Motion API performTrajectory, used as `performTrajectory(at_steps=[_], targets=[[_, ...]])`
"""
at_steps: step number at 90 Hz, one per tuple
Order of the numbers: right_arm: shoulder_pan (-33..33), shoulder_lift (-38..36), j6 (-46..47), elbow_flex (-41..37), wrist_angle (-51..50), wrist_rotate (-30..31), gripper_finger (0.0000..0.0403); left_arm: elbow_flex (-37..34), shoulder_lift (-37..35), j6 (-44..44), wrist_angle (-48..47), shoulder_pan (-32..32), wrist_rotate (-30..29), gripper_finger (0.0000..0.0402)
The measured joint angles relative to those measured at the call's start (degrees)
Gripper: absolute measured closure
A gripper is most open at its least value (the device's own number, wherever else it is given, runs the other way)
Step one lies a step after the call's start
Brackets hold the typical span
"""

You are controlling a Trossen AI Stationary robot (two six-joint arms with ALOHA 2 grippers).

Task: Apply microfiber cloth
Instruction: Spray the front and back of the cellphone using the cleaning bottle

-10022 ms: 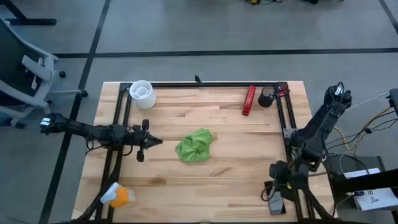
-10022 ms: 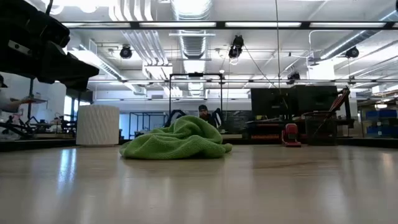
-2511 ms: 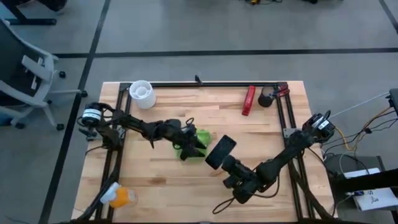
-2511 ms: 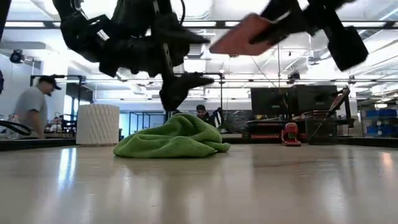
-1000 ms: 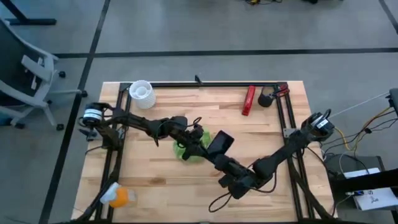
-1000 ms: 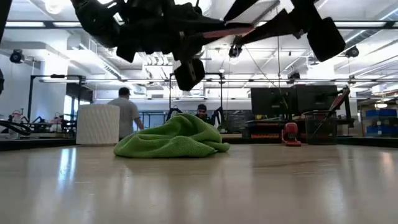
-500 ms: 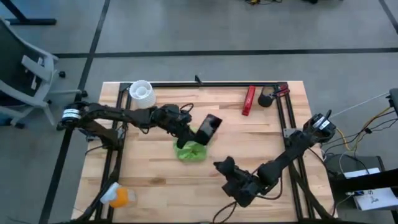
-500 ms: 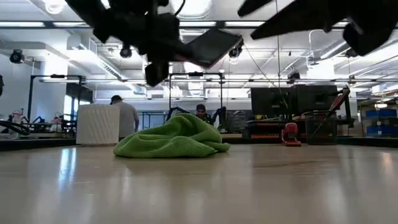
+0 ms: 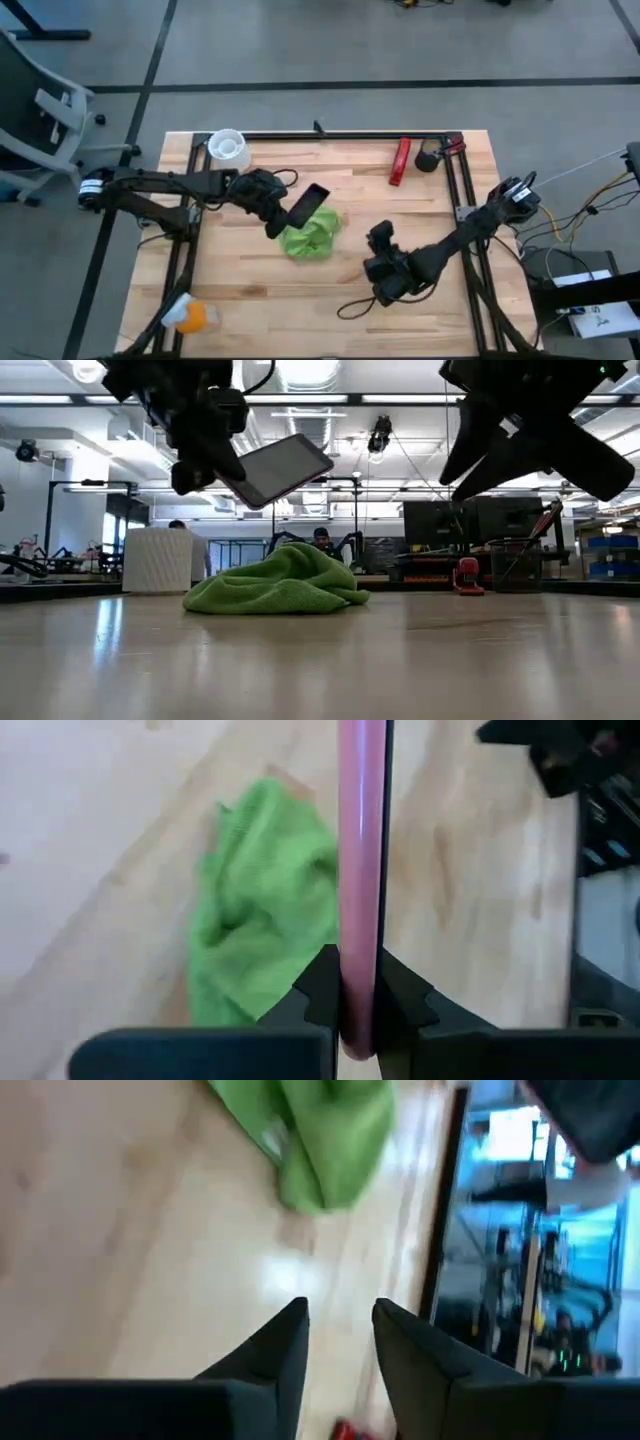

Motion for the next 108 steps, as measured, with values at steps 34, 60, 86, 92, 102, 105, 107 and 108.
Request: performTrajectory(at_steps=[34, 60, 86, 92, 102, 105, 107, 108], targets=[[-1.8, -11.3, 1.5, -7.7, 15.7, -11.2, 0.036, -1.4, -0.5, 0.7, -1.7, -0.5, -6.4, 0.039], [-1.7, -8.8, -2.3, -12.2, 49.7, -26.7, 0.035, -1.6, -5.9, -0.7, -6.7, -6.1, -6.3, 0.039], [-1.8, 6.6, 0.6, -8.8, 74.6, -26.8, 0.0322, -3.0, -9.7, -4.3, -7.5, -17.1, -6.1, 0.039], [-2.0, 10.0, 2.2, -6.7, 76.6, -25.7, 0.0317, -2.9, -11.3, -4.4, -9.1, -19.2, -6.0, 0.039], [-2.5, 15.2, 5.1, -2.0, 79.9, -24.8, 0.0307, -2.0, -14.8, -5.0, -11.6, -21.4, -6.1, 0.039], [-2.6, 16.9, 6.1, -0.1, 80.5, -24.8, 0.0305, -1.9, -16.0, -5.1, -12.6, -21.9, -6.1, 0.039], [-2.7, 18.0, 6.5, 1.2, 80.6, -24.8, 0.0303, -1.9, -16.7, -5.2, -13.5, -22.1, -6.1, 0.039], [-2.7, 18.6, 6.6, 1.9, 80.6, -24.7, 0.0302, -1.9, -17.0, -5.2, -13.9, -22.2, -6.1, 0.039]])
